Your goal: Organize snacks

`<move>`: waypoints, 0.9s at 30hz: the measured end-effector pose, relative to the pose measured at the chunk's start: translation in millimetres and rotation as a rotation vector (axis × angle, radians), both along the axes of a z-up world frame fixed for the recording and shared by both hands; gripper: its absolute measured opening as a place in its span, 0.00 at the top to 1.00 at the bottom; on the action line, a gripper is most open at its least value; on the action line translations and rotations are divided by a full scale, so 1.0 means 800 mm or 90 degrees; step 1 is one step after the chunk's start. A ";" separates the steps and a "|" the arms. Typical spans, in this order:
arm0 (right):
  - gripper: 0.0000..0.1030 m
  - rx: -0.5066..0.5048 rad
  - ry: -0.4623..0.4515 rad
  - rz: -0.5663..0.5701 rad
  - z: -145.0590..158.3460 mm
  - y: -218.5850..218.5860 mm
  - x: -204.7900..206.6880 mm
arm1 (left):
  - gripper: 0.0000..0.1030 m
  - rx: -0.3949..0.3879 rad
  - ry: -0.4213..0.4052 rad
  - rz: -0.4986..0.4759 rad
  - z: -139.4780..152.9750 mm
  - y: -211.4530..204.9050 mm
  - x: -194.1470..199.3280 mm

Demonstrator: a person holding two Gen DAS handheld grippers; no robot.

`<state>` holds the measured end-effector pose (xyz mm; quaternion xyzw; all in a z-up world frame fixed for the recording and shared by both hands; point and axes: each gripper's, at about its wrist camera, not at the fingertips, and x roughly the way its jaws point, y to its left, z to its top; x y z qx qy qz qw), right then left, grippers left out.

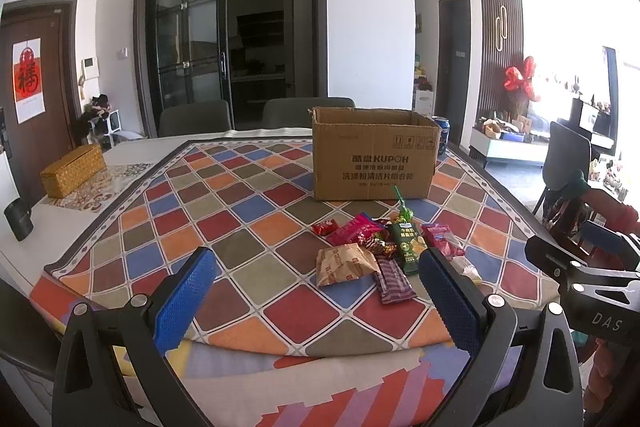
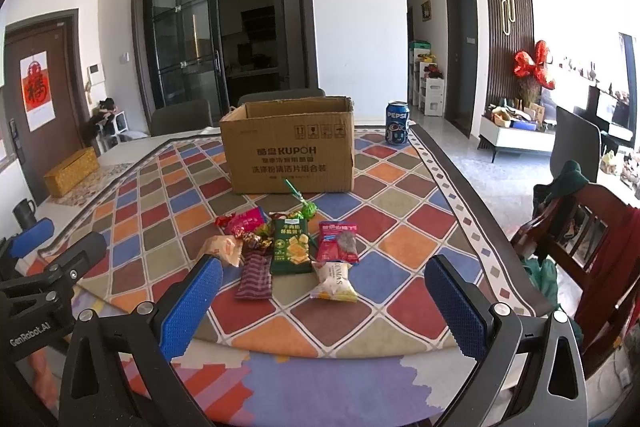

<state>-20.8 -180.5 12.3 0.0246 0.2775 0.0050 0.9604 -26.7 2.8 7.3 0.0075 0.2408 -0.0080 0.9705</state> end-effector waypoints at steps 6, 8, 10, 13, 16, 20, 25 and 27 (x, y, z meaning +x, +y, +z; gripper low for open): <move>0.01 -0.001 0.000 0.001 0.000 0.001 0.000 | 0.00 0.000 -0.002 -0.001 0.000 0.000 0.000; 0.01 -0.001 0.000 0.001 0.000 0.001 0.000 | 0.00 -0.001 -0.002 -0.001 0.000 0.001 -0.001; 0.01 0.000 0.001 0.001 -0.001 0.002 0.000 | 0.00 -0.001 -0.003 -0.001 0.000 0.000 -0.001; 0.01 -0.001 0.001 0.003 0.000 0.002 -0.001 | 0.00 -0.001 -0.002 -0.002 0.000 0.001 -0.001; 0.01 -0.001 0.001 0.003 0.000 0.003 -0.001 | 0.00 -0.001 -0.002 -0.003 0.000 0.000 -0.001; 0.01 -0.001 0.001 0.004 0.000 0.003 -0.001 | 0.00 -0.002 -0.002 -0.002 -0.001 0.001 -0.001; 0.01 0.000 0.002 0.004 -0.001 0.005 -0.002 | 0.00 -0.001 -0.002 -0.003 -0.001 0.000 -0.001; 0.01 0.000 0.002 0.004 0.000 0.004 -0.002 | 0.00 -0.002 -0.002 -0.003 -0.001 0.001 -0.001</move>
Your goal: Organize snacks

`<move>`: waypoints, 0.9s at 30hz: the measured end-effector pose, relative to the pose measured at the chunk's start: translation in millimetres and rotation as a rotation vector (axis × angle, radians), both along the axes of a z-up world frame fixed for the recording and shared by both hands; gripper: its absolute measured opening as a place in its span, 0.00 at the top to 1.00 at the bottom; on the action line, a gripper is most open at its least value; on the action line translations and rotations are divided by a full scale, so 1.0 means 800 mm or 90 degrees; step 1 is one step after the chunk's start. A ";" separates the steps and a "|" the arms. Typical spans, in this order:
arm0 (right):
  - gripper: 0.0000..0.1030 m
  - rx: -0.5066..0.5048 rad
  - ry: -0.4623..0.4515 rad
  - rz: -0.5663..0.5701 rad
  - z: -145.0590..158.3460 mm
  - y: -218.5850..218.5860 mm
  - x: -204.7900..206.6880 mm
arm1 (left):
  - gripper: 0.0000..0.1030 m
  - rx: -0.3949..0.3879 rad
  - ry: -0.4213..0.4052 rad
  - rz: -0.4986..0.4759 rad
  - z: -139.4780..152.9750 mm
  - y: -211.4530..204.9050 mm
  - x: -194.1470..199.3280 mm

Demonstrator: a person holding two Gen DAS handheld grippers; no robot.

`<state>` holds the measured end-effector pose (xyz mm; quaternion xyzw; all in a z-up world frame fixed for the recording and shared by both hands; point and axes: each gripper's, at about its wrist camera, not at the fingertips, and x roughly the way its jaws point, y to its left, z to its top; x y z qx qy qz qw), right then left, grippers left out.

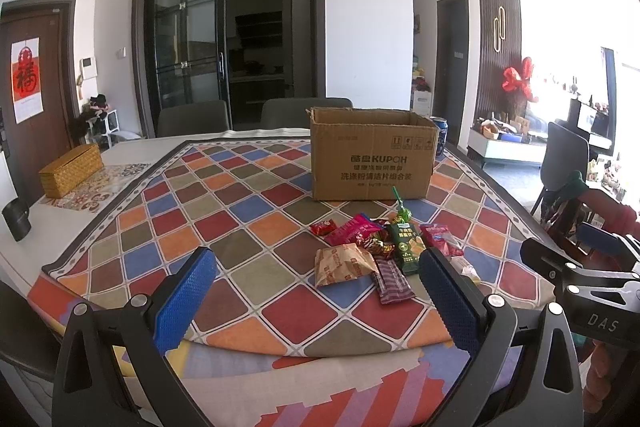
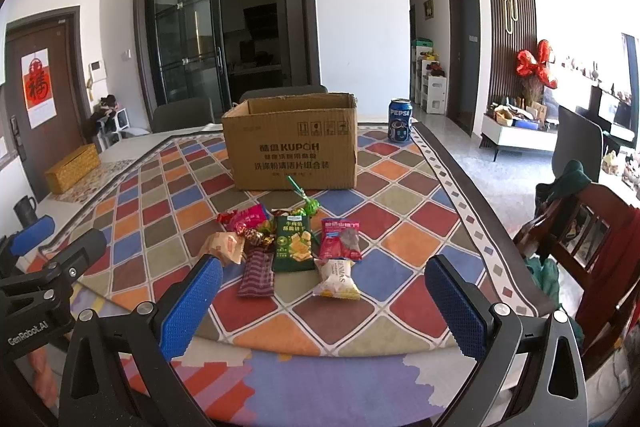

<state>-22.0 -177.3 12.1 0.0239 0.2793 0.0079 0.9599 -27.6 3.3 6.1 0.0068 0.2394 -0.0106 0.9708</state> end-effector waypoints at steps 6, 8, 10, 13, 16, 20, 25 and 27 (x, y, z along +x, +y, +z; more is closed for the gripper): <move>0.01 -0.001 0.006 0.002 -0.003 0.003 0.000 | 0.00 -0.002 0.014 -0.004 -0.007 -0.001 0.007; 0.01 0.000 0.011 0.006 -0.006 0.004 0.003 | 0.00 -0.001 0.021 -0.010 -0.010 -0.001 0.012; 0.01 0.003 0.019 0.011 -0.009 0.004 0.008 | 0.00 0.002 0.027 -0.014 -0.013 -0.002 0.017; 0.01 0.004 0.026 0.009 -0.012 0.001 0.016 | 0.00 0.008 0.043 -0.017 -0.019 -0.004 0.027; 0.01 0.006 0.031 0.007 -0.016 -0.002 0.031 | 0.00 0.014 0.055 -0.020 -0.026 -0.005 0.041; 0.01 0.008 0.047 0.006 -0.025 -0.005 0.052 | 0.00 0.014 0.072 -0.014 -0.033 -0.004 0.062; 0.01 0.026 0.070 0.001 -0.040 -0.011 0.078 | 0.00 0.008 0.089 -0.017 -0.044 -0.006 0.085; 0.01 0.040 0.084 0.001 -0.046 -0.013 0.090 | 0.00 0.005 0.096 -0.018 -0.049 -0.007 0.095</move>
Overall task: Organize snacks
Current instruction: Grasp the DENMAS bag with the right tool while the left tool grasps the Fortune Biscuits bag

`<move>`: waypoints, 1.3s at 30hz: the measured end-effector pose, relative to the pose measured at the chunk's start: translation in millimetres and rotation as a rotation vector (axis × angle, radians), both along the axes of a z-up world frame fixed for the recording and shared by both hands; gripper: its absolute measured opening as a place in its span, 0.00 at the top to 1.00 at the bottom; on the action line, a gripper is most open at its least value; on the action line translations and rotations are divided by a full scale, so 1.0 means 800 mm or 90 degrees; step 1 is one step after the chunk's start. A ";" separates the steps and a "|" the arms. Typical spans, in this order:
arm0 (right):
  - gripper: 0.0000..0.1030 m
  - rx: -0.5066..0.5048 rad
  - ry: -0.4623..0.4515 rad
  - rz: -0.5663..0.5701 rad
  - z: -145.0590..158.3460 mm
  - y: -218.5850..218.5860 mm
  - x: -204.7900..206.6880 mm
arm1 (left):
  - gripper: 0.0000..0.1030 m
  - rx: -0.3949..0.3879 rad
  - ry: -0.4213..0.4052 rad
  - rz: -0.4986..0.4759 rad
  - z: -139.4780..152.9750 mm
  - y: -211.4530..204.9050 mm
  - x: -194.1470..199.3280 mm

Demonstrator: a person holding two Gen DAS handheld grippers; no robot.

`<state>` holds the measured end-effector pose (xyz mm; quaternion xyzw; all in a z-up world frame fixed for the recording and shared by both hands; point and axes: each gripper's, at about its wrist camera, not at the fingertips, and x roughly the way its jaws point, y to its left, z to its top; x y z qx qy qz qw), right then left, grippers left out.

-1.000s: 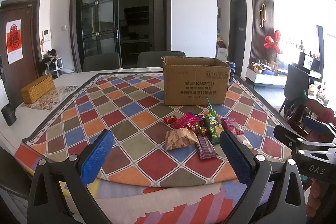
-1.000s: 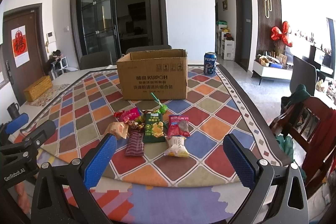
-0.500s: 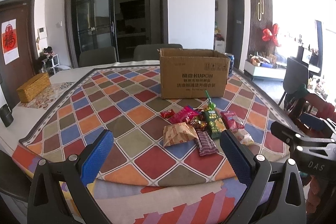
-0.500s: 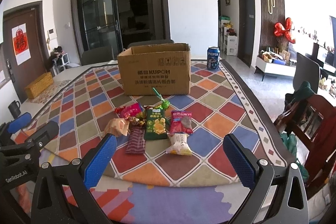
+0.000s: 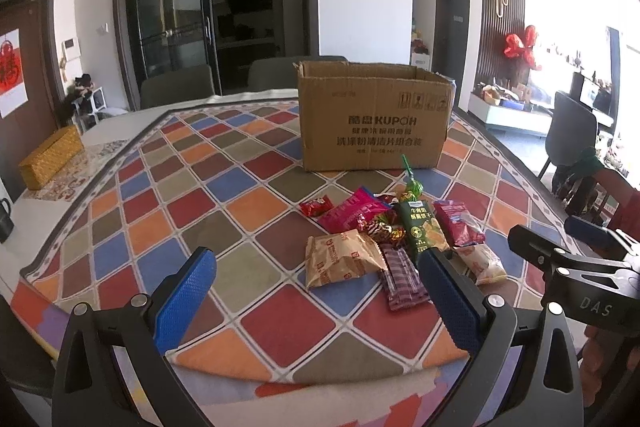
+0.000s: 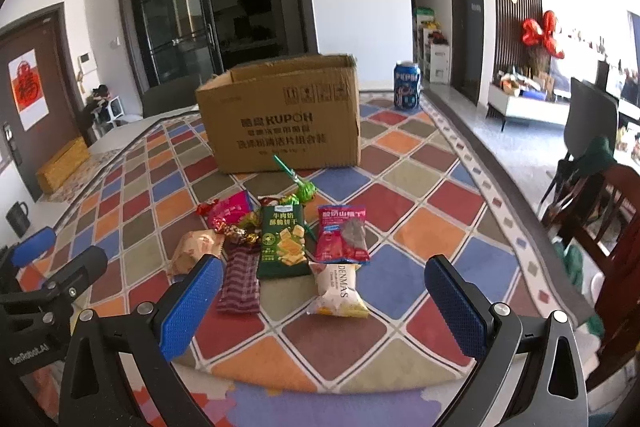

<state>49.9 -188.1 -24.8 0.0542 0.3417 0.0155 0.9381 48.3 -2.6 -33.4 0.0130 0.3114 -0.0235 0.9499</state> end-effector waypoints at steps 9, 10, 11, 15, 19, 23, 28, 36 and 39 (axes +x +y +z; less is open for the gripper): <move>0.06 0.027 0.067 -0.006 -0.035 -0.005 0.038 | 0.00 -0.027 0.052 -0.003 -0.036 -0.004 0.053; 0.08 0.029 0.076 -0.007 -0.040 -0.006 0.042 | 0.00 -0.028 0.058 -0.004 -0.040 -0.004 0.058; 0.11 0.031 0.083 -0.006 -0.044 -0.007 0.045 | 0.01 -0.028 0.066 -0.004 -0.045 -0.005 0.063; 0.15 0.040 0.113 -0.007 -0.060 -0.009 0.059 | 0.03 -0.031 0.088 -0.008 -0.059 -0.007 0.082; 0.19 0.042 0.135 -0.012 -0.075 -0.009 0.074 | 0.09 -0.033 0.105 -0.009 -0.072 -0.007 0.102; 0.25 0.042 0.155 -0.008 -0.086 -0.007 0.083 | 0.12 -0.039 0.120 -0.014 -0.083 -0.007 0.113; 0.30 0.032 0.168 -0.009 -0.092 -0.004 0.086 | 0.22 -0.040 0.144 -0.020 -0.097 -0.008 0.123; 0.43 0.037 0.192 -0.004 -0.101 -0.004 0.088 | 0.40 -0.053 0.162 -0.041 -0.108 -0.011 0.127; 0.54 0.044 0.199 0.001 -0.103 -0.004 0.088 | 0.44 -0.052 0.155 -0.042 -0.104 -0.009 0.122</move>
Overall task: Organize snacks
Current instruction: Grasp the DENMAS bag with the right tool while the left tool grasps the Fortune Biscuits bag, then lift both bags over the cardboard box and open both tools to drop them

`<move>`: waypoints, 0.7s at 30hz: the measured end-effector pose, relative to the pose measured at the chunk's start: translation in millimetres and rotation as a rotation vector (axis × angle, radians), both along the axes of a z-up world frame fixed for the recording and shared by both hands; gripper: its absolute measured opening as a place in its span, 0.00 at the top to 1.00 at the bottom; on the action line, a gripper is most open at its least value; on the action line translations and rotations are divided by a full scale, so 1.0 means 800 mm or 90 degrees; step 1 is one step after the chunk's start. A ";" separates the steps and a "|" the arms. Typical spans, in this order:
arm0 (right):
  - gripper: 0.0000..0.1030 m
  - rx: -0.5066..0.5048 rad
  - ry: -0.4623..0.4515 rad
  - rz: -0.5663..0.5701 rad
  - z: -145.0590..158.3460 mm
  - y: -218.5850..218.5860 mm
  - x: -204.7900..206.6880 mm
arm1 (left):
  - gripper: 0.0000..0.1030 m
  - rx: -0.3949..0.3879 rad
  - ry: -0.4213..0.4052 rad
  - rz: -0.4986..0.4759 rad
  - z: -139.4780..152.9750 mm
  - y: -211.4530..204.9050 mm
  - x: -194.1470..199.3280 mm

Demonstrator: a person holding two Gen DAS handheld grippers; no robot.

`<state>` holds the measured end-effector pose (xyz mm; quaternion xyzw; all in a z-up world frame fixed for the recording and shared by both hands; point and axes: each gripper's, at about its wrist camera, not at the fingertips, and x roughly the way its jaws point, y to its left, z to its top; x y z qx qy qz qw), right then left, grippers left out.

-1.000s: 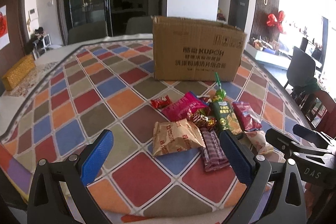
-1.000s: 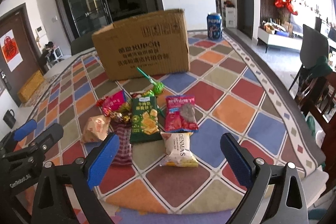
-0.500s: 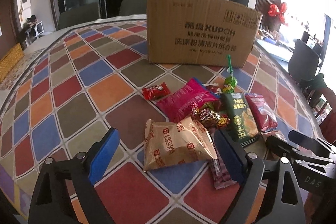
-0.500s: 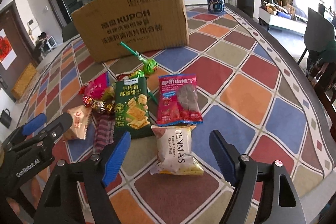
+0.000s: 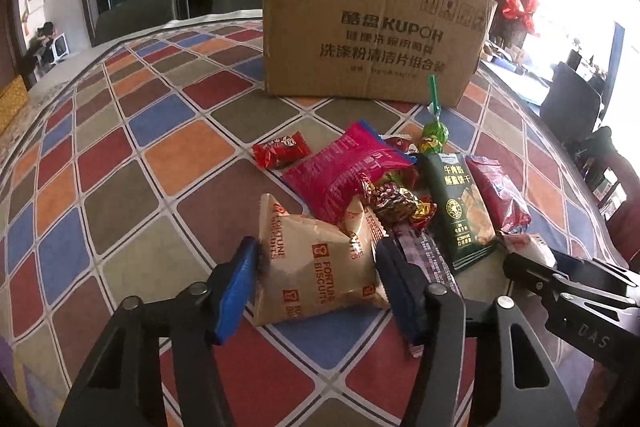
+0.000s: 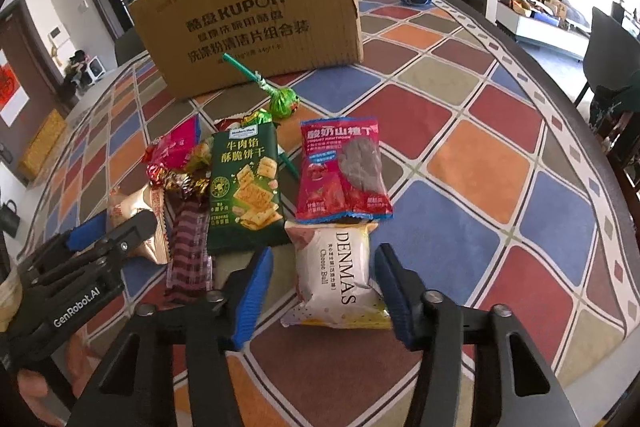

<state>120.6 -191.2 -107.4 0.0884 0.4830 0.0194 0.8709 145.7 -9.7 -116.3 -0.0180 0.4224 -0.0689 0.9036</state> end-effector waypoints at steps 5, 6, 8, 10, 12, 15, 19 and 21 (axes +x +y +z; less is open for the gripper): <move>0.63 -0.002 0.001 0.005 0.001 0.002 -0.003 | 0.49 -0.004 -0.011 0.001 0.006 0.000 -0.009; 0.64 -0.001 -0.002 0.007 0.002 0.003 -0.005 | 0.49 -0.004 -0.014 0.001 0.008 0.001 -0.011; 0.64 0.002 -0.010 0.012 0.006 0.005 -0.008 | 0.50 -0.003 -0.020 0.002 0.013 0.001 -0.016; 0.64 0.005 -0.021 0.015 0.012 0.007 -0.012 | 0.51 -0.003 -0.026 0.001 0.018 0.001 -0.021; 0.64 0.008 -0.030 0.016 0.017 0.007 -0.014 | 0.51 -0.001 -0.033 0.000 0.023 0.000 -0.025; 0.64 0.010 -0.047 0.021 0.027 0.009 -0.018 | 0.52 -0.001 -0.052 -0.001 0.035 0.000 -0.032; 0.64 0.005 -0.080 0.032 0.043 0.011 -0.021 | 0.52 -0.001 -0.076 -0.003 0.053 0.001 -0.035; 0.64 0.003 -0.099 0.040 0.054 0.013 -0.019 | 0.52 -0.006 -0.082 -0.006 0.059 0.001 -0.035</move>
